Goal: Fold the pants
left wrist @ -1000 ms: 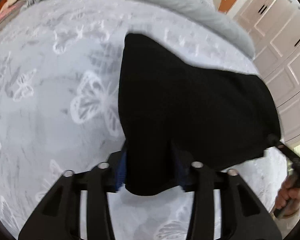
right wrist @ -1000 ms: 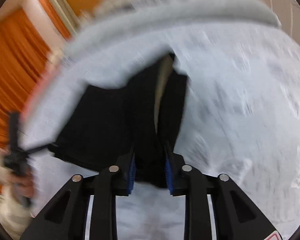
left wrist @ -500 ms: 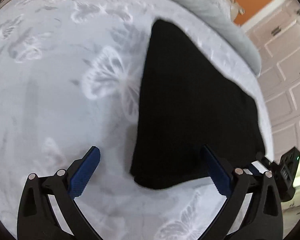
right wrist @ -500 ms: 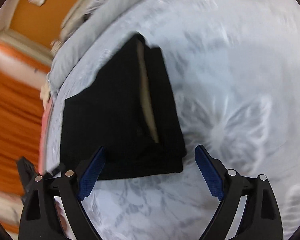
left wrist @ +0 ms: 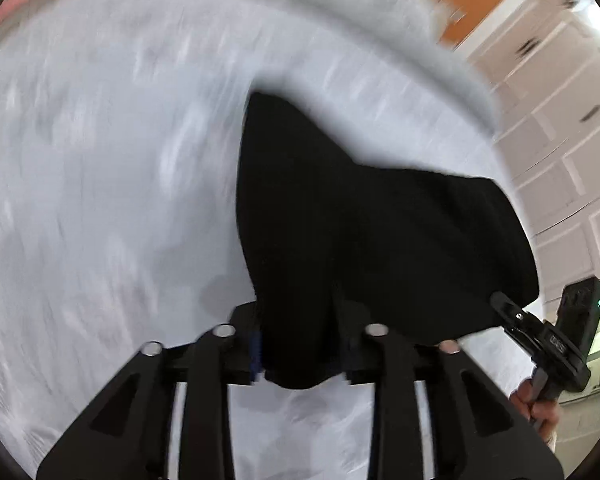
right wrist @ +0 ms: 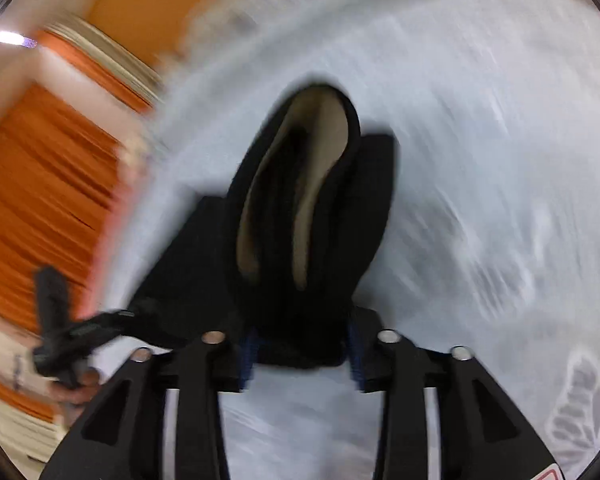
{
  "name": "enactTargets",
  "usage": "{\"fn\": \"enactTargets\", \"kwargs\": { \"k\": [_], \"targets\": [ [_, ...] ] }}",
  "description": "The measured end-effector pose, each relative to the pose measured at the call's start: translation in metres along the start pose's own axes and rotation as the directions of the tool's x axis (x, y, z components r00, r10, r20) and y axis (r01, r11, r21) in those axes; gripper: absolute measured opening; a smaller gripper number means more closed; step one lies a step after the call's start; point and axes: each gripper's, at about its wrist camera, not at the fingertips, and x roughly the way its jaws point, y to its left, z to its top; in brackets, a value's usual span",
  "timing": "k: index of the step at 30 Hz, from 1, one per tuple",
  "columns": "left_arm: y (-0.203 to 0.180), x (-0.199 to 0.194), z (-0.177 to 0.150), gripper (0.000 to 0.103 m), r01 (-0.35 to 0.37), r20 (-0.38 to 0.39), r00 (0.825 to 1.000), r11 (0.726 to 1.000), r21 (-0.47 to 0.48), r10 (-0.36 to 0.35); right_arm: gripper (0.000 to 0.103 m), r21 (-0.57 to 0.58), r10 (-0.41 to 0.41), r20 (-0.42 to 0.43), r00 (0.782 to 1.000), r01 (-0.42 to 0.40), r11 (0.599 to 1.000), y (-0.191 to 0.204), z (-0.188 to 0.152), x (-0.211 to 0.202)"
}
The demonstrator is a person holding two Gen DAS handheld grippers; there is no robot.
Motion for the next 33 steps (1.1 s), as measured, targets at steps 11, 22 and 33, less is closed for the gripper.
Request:
{"fn": "enactTargets", "kwargs": {
  "k": [11, 22, 33],
  "targets": [
    [0.006, 0.042, 0.031, 0.095, -0.001, -0.033, 0.999, 0.998, -0.069, -0.001, 0.061, 0.047, 0.057, 0.05, 0.997, -0.059, 0.997, -0.012, 0.032, 0.04],
    [-0.051, -0.053, 0.076, 0.046, -0.034, 0.275, 0.961, 0.99, 0.139, -0.006, 0.052, -0.233, 0.156, 0.312, 0.937, -0.084, 0.969, 0.069, 0.073, -0.039],
    [-0.029, 0.004, 0.06, 0.089, -0.324, 0.273, 0.916, 0.943, 0.069, 0.295, 0.012, -0.162, -0.036, 0.276, 0.961, 0.083, 0.983, 0.048, 0.059, -0.011]
  ]
}}
